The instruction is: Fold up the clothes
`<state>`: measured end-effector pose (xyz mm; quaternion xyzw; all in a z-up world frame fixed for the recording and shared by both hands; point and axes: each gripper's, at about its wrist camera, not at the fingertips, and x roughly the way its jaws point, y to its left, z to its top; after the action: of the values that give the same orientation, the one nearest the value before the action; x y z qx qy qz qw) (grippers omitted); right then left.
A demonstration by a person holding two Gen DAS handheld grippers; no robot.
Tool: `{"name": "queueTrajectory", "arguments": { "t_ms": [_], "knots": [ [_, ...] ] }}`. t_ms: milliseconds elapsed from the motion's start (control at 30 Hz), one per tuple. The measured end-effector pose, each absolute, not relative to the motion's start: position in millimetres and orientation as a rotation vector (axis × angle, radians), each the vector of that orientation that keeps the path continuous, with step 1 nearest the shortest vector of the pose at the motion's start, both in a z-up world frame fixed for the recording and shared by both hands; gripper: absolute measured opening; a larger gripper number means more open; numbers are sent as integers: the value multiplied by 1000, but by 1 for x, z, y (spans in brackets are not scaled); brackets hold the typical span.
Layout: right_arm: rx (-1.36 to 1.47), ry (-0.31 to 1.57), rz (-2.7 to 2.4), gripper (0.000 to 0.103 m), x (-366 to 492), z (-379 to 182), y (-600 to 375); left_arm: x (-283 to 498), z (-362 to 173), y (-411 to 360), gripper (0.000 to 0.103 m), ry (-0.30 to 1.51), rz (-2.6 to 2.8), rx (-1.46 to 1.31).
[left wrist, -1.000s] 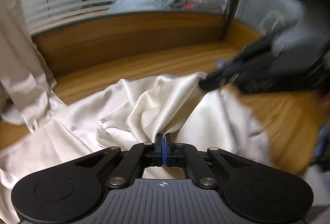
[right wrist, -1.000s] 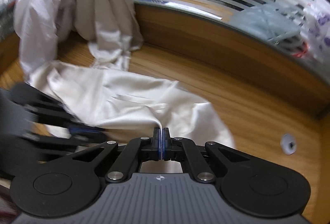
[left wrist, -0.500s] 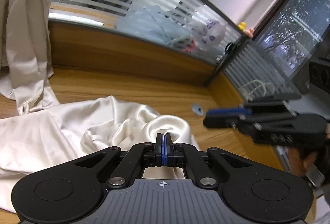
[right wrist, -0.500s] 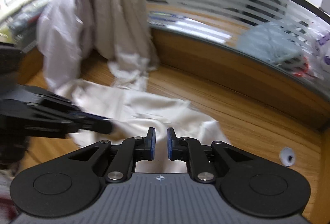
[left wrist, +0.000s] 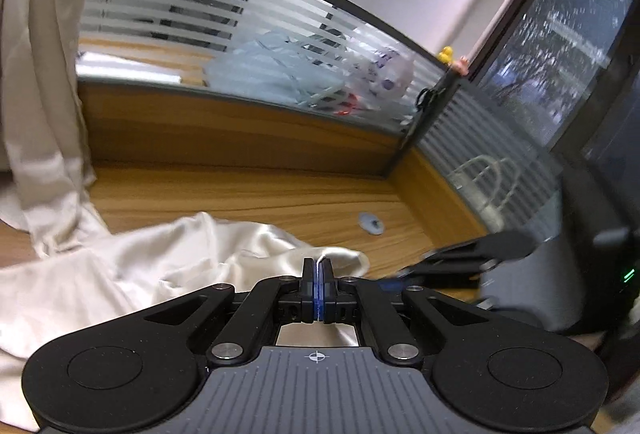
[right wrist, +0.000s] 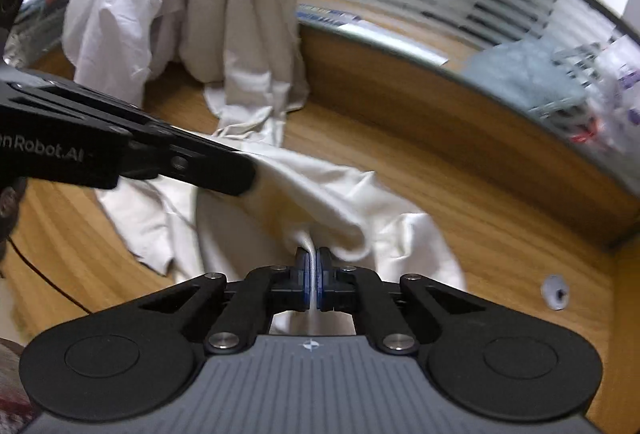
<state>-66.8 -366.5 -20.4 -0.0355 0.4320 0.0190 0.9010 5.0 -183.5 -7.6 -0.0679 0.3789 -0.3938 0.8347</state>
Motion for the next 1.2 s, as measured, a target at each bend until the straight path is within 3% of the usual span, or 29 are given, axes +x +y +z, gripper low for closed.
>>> {"name": "queueTrajectory", "arguments": {
  "t_ms": [433, 567, 767, 1033, 1200],
  "knots": [
    [280, 780, 102, 2, -87, 25, -419, -15, -10, -192, 5, 776, -837, 41],
    [322, 769, 116, 2, -89, 27, -421, -23, -15, -202, 28, 774, -873, 100],
    [368, 757, 119, 2, -92, 30, -426, -34, -22, -217, 36, 769, -926, 190],
    [381, 754, 130, 2, -95, 31, -423, -34, -45, -230, 35, 810, -917, 263],
    [399, 755, 152, 2, -95, 30, -419, -29, -53, -225, 36, 828, -890, 159]
  ]
}}
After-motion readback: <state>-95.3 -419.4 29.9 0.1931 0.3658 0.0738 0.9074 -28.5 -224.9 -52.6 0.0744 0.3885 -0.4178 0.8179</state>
